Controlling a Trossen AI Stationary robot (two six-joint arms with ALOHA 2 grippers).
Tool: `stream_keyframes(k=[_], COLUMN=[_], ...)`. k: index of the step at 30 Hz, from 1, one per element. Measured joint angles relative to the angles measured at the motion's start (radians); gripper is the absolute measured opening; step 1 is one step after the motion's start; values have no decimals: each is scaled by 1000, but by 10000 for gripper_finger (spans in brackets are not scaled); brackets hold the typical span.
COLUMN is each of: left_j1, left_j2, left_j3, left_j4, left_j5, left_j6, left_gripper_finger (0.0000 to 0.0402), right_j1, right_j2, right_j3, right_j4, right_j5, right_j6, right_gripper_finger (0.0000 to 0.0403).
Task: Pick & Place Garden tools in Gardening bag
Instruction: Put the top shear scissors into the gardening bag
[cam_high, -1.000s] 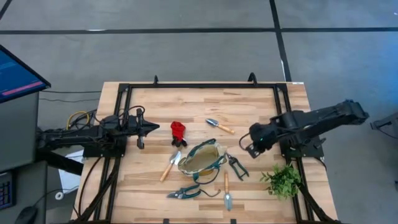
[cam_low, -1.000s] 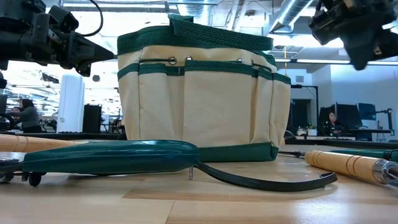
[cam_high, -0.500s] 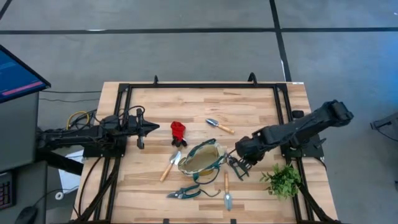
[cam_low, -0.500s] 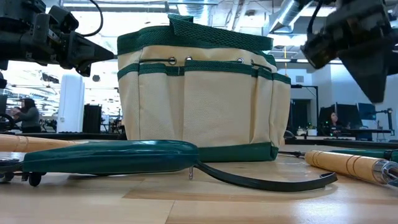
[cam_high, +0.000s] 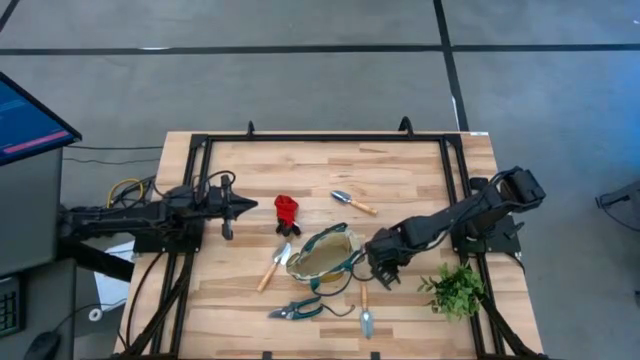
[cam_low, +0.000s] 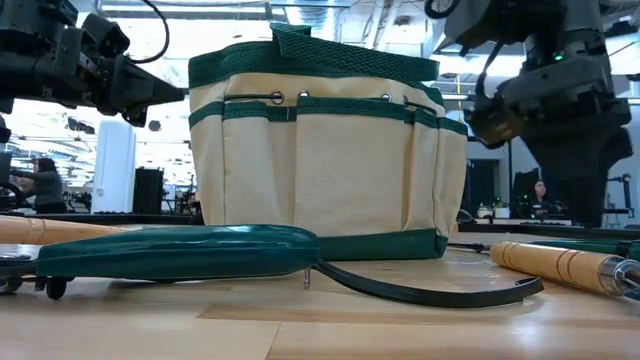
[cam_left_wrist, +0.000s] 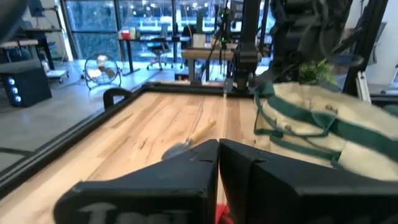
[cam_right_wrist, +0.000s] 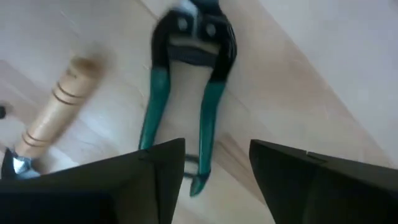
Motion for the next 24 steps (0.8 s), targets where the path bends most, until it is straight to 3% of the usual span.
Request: stream_keyframes(k=[12,24], left_j1=[0,0], left_j2=[86,86], left_j3=[0,0], left_j4=[20,30], left_j5=[0,0], left_j6=[0,0], left_gripper_finger=[2,2], right_j1=[65,177], right_j2=[11,11], right_j3=[0,0], right_j4=[31,86], right_j5=[66,175], right_j6=[-14,1], right_gripper_finger=[127,136])
